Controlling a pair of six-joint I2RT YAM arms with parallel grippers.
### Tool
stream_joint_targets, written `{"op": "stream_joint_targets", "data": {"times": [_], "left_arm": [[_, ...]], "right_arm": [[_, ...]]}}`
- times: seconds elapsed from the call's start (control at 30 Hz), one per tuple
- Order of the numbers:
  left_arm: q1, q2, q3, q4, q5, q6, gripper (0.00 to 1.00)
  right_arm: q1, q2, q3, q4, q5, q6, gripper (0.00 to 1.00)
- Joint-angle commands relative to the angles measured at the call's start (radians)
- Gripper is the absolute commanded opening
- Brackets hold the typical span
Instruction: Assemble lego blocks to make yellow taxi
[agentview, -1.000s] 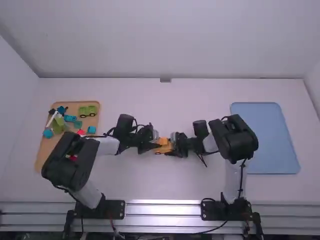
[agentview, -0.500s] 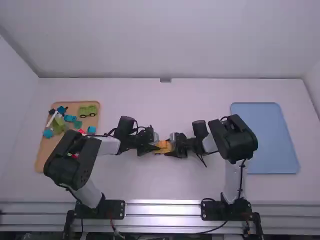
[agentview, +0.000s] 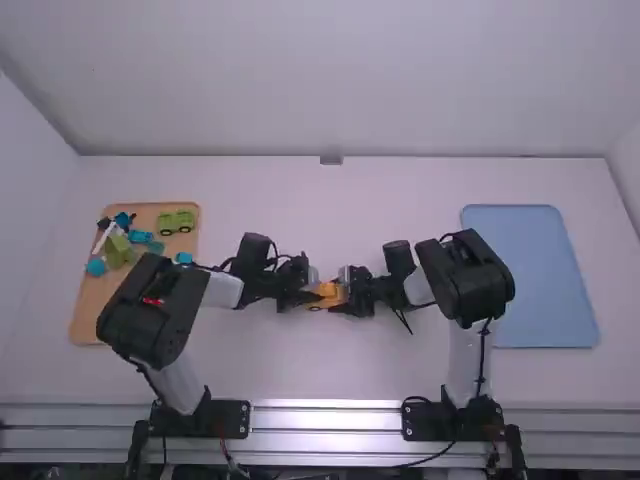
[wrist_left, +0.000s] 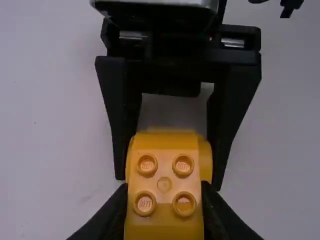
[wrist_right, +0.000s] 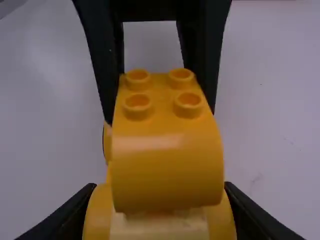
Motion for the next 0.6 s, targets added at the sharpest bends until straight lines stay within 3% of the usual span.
{"op": "stream_joint_targets", "data": {"times": [0.0, 0.23, 0.57], "left_arm": [[-0.022, 0.028, -0.005, -0.010, -0.005, 0.015, 0.02], [-0.081, 0.028, -0.004, -0.020, -0.147, 0.004, 0.02], [-0.108, 0.029, 0.174, -0.385, -0.214, 0.113, 0.02]], "right_arm": [[0.006, 0.014, 0.007, 0.000, 0.005, -0.011, 0.43], [0.004, 0.013, 0.006, 0.003, -0.022, -0.011, 0.43], [0.004, 0.014, 0.007, 0.003, -0.021, -0.011, 0.44]]}}
